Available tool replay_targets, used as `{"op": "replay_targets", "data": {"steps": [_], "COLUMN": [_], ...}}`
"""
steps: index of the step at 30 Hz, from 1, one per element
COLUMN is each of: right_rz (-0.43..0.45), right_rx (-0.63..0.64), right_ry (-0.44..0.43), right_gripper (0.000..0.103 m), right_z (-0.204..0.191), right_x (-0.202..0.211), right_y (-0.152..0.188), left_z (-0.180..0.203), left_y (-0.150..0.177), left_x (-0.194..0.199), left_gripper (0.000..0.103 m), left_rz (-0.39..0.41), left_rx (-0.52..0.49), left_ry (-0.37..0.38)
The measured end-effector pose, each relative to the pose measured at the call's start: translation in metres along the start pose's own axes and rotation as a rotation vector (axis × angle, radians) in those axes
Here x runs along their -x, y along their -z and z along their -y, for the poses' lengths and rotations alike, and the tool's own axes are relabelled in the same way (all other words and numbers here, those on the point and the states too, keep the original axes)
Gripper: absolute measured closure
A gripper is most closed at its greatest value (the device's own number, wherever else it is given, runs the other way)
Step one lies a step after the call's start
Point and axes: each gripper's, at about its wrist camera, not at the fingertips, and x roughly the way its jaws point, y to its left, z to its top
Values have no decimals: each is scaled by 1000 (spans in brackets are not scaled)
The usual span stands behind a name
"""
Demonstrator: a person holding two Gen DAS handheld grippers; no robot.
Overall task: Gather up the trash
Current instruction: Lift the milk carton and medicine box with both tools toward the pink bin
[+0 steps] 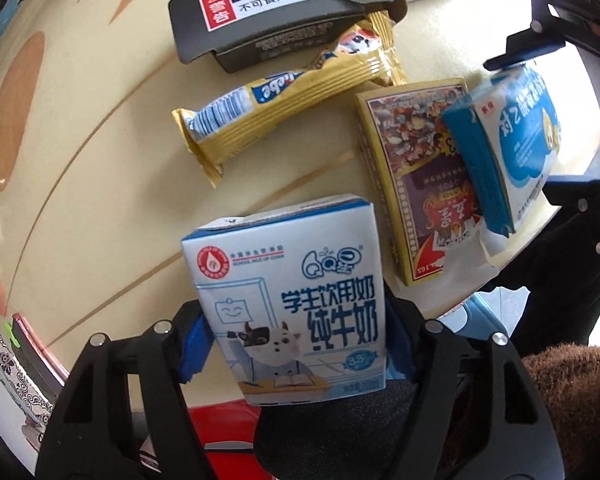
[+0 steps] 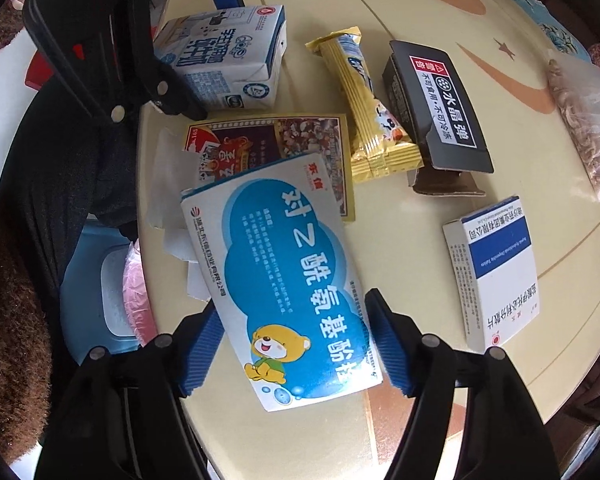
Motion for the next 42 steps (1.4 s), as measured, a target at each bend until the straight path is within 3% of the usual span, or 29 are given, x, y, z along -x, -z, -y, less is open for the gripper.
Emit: {"op": "replay_targets", "data": {"steps": [9,18,22,31,42], "right_rz": [82,109,186,225,250], "right_rx": [-132,-277,-379,-619,-754], "right_ry": [59,141,176,232,265], "right_gripper": [36,36,36,36,36], "right_z": [1,-3,-17,-58,-108], "right_x": [29,61,84,114,143], "right_y": [15,24,27,38,55], "left_z": [-2,9,14,34,75], "left_y": [15,43,58,88,128], "left_x": [11,50,68,88,100], "left_gripper": [34,34,34,34,34], "left_rz": [36,113,162,237,274], "left_rx": [37,46,64,98,56], "left_ry": [-22,-70,-88,-75,-89]}}
